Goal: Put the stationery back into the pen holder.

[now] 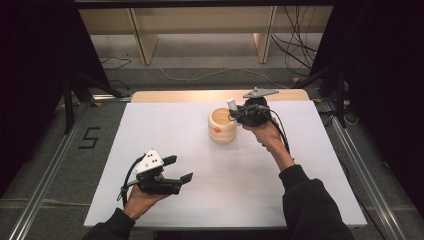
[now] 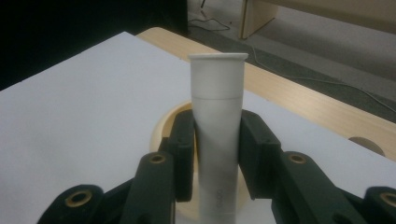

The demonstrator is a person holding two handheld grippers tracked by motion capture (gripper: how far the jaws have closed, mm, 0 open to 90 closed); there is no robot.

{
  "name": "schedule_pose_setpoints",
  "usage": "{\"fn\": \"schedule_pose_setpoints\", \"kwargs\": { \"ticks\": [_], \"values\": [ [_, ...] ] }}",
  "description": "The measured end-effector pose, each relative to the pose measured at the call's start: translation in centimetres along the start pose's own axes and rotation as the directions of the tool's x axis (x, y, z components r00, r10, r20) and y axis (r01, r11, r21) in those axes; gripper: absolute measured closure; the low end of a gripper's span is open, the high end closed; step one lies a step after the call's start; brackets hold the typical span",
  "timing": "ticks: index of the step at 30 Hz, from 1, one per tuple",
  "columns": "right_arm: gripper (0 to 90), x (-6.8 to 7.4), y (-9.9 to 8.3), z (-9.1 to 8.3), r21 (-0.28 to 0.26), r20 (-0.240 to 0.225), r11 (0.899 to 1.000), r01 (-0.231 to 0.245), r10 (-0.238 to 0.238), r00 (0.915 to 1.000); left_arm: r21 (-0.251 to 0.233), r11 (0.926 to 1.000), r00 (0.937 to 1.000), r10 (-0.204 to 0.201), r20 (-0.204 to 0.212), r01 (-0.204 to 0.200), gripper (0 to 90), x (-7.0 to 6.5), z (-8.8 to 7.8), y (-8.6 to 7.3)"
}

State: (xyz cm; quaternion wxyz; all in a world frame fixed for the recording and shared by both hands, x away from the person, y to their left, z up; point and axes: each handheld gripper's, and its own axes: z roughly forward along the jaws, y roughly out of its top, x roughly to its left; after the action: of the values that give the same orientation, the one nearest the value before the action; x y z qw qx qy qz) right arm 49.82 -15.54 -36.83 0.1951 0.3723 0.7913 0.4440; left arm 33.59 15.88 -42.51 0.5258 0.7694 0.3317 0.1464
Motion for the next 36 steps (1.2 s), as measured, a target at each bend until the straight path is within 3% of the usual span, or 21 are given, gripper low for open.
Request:
{"fn": "schedule_pose_setpoints", "kwargs": {
  "ticks": [21, 36],
  "values": [
    [69.0, 0.5, 1.7, 2.1, 0.002, 0.008, 1.0, -0.006, 0.006, 1.0, -0.007, 1.0, 1.0, 0.004, 0.004, -0.004, 17.1, 0.0, -0.1, 0.0],
    [69.0, 0.7, 1.6, 4.3, 0.025, 0.019, 0.999, -0.023, 0.022, 0.9996, -0.008, 1.0, 1.0, 0.005, 0.005, -0.005, 17.0, 0.0, -0.1, 0.0]
  ]
}}
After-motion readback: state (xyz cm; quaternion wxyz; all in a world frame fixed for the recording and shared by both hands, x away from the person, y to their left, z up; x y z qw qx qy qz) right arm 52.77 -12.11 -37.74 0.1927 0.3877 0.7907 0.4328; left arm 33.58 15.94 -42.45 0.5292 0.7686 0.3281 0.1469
